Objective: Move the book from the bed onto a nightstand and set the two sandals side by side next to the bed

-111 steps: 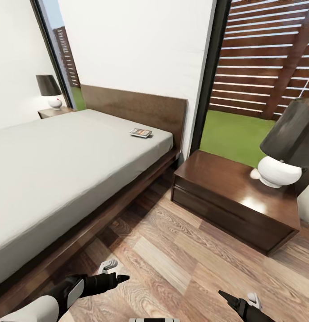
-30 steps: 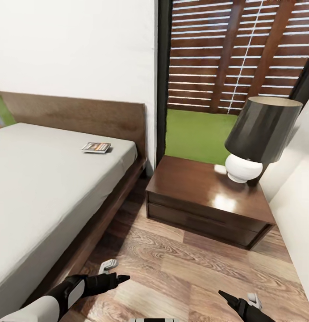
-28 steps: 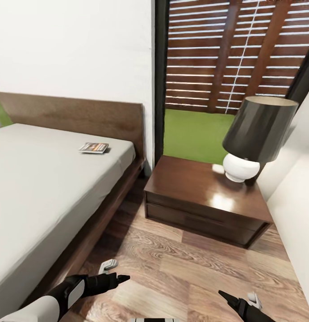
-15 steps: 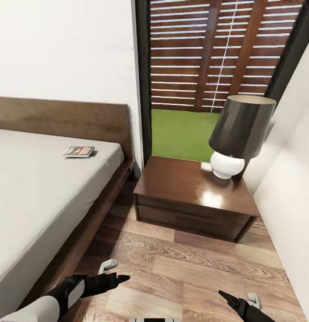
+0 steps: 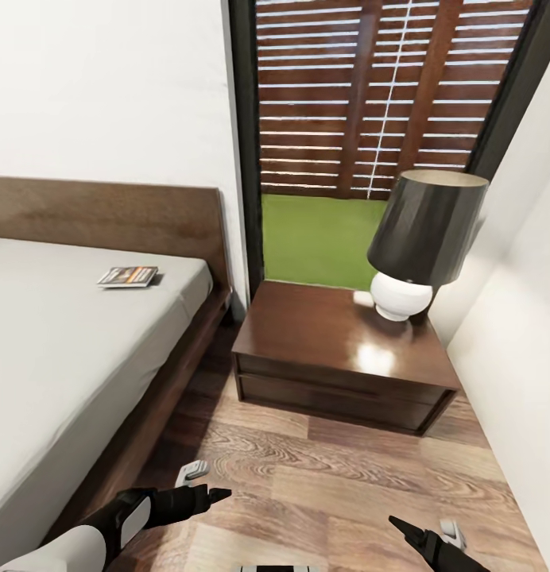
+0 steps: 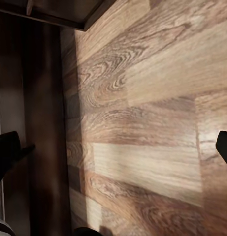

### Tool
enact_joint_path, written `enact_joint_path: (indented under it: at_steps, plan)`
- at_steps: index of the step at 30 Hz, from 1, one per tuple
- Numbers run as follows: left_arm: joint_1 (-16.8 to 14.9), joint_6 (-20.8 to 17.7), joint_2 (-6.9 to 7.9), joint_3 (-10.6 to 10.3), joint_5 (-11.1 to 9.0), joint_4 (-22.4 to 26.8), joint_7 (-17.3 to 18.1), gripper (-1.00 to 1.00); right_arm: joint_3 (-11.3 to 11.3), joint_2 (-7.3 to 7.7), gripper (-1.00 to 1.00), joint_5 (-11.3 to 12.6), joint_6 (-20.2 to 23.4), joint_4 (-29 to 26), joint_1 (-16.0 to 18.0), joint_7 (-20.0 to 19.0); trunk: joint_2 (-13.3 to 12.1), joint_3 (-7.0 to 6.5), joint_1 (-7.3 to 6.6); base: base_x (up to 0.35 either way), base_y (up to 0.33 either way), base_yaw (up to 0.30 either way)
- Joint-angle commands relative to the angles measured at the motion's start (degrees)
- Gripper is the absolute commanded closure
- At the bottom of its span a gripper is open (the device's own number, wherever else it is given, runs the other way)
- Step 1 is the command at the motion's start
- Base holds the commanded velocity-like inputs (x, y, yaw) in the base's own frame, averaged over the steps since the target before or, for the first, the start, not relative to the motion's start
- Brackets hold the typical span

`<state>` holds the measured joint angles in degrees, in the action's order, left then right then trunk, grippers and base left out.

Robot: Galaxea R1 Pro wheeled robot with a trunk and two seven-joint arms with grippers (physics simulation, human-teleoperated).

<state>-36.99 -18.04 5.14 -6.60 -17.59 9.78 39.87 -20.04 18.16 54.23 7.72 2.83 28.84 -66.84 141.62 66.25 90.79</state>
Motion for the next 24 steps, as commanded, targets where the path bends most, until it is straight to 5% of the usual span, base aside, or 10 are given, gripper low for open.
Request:
enact_joint_path:
  at_steps: [1,24]
  plan:
    - [-0.01,-0.42,0.04,-0.44,-0.6,0.07,0.05,-1.0,-0.4,-0.02,-1.0,0.61,0.59,0.16,0.07,-0.31,0.02,0.05,0.0,0.127,0.006,-0.005]
    - [-0.01,-0.42,0.04,-0.44,-0.6,0.07,0.03,-1.0,-0.42,-0.05,-1.0,0.61,0.63,0.16,0.07,-0.2,0.02,0.07,0.0,0.13,0.001,0.001]
